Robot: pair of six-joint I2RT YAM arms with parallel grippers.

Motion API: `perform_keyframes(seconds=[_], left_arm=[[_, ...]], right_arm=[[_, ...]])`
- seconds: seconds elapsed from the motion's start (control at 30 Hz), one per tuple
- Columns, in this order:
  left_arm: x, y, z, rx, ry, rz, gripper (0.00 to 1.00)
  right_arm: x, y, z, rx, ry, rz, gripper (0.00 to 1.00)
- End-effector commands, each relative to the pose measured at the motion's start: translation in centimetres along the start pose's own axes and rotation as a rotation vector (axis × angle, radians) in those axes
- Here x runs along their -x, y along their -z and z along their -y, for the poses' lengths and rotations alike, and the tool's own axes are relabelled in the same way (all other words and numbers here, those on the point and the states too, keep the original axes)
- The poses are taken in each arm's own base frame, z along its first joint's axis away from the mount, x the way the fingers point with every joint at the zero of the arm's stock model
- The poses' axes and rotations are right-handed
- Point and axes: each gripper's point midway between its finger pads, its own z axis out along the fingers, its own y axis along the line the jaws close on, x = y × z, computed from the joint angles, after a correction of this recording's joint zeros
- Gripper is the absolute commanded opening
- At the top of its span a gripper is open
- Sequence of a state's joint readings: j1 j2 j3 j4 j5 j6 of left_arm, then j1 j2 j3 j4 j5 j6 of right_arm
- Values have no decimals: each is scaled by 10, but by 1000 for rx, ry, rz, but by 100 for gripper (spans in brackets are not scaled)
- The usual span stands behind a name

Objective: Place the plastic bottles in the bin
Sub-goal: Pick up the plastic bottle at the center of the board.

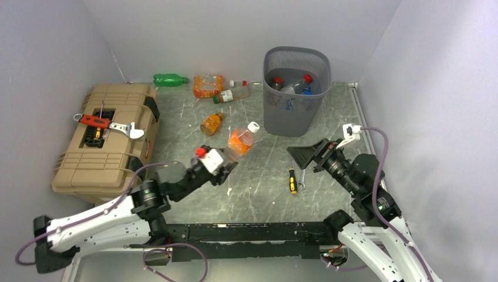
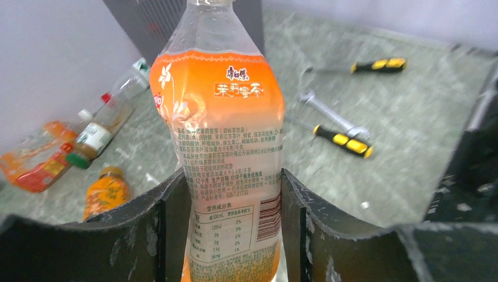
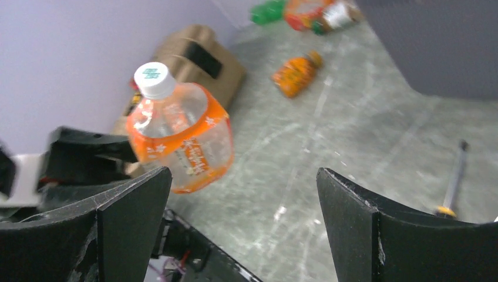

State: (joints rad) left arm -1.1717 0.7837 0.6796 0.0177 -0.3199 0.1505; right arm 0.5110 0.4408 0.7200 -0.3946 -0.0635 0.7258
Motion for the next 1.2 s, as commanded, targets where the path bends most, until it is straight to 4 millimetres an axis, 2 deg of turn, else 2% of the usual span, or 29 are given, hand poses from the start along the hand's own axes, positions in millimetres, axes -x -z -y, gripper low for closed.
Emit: perform_keyframes(seconds=[0.0, 0.1, 0.17, 0.27, 0.37, 0.5, 0.6, 0.83, 0.97, 1.17], left_arm=[[40, 34, 19, -219, 152, 166, 34], [58, 52, 25, -293, 196, 234, 35], [63, 60, 36, -357, 245, 257, 35], [69, 66, 49, -434, 311, 292, 35], [72, 68, 55, -467, 372, 322, 35], [77, 68, 55, -468, 457, 366, 34], [81, 69, 58, -493, 530, 397, 33], [83, 74, 56, -498, 602, 447, 31], [82, 72, 59, -509, 602, 428, 32], [82, 71, 60, -515, 600, 423, 31]], right_arm=[[38, 20, -87, 346, 86, 40, 100], [49, 26, -134, 558, 110, 22, 100], [53, 25, -155, 655, 112, -12, 100], [61, 15, -173, 703, 124, -31, 100], [69, 15, -191, 736, 175, 5, 100], [57, 9, -213, 749, 284, -35, 100], [42, 3, -214, 723, 351, -83, 100], [28, -11, -187, 605, 387, -103, 100], [21, -15, -185, 605, 372, -127, 98], [10, -17, -192, 646, 345, -185, 88]])
